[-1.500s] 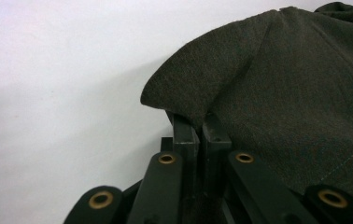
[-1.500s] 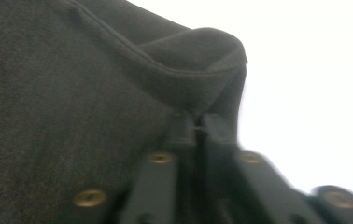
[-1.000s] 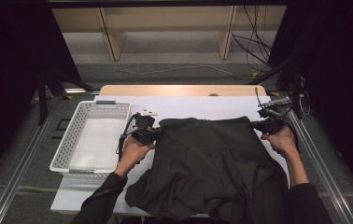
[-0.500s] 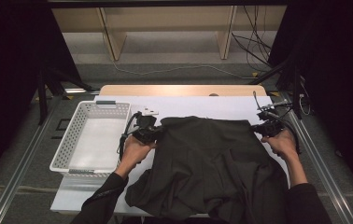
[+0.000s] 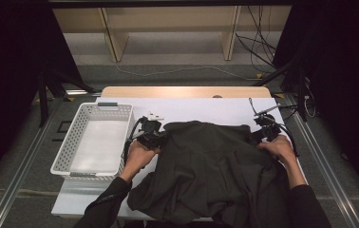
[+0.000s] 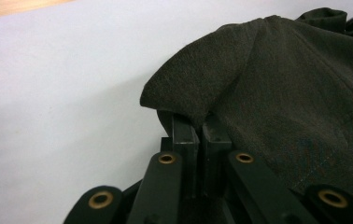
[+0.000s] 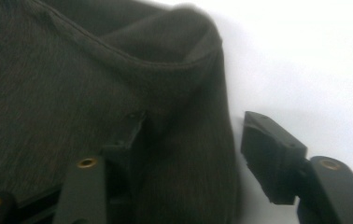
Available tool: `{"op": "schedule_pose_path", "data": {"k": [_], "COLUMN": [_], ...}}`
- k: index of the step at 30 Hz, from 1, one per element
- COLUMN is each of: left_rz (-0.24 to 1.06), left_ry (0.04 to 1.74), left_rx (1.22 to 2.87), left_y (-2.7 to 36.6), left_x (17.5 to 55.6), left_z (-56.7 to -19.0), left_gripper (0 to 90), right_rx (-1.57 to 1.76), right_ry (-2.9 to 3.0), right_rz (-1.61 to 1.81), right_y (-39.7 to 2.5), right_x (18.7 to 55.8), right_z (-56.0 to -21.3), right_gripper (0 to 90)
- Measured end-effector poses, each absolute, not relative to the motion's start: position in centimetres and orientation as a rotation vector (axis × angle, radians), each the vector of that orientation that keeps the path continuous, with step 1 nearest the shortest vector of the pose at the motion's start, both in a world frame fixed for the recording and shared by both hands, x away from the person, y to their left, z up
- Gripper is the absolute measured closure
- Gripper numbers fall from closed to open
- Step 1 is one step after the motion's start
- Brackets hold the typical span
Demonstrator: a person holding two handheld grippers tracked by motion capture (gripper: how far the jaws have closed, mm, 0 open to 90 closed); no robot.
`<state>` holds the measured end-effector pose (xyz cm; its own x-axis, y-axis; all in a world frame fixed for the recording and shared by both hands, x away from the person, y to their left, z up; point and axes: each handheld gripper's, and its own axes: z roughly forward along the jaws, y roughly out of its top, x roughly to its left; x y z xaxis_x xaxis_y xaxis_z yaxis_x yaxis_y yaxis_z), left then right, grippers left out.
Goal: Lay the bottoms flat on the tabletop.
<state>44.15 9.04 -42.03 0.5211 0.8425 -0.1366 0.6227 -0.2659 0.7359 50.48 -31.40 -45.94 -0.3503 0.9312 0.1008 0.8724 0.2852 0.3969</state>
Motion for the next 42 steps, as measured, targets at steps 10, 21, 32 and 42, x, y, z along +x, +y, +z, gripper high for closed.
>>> {"op": "schedule_pose_path", "data": {"k": [10,21,32,42], "left_rz": [0.369,0.374,0.441,0.459], "left_ry": [1.192,1.165,1.148,1.194], "left_rx": [1.992,1.92,1.816,1.808], "left_y": [9.0,10.1,10.9,9.7], "left_x": [44.1,44.1,46.9,49.4], "left_z": [-42.1,-40.1,-33.5,-33.6], "left_gripper": [86.3,87.0,86.9,86.8], "right_rx": [1.723,1.541,1.426,1.437], "right_ry": [2.431,2.248,1.999,1.991], "right_rz": [0.63,0.87,1.025,0.957], "right_y": [-31.7,-32.4,-32.9,-31.7], "right_x": [50.1,48.2,47.9,49.8], "right_z": [-45.8,-39.8,-32.2,-32.1], "right_gripper": [76.2,90.0,90.0,90.0]}}
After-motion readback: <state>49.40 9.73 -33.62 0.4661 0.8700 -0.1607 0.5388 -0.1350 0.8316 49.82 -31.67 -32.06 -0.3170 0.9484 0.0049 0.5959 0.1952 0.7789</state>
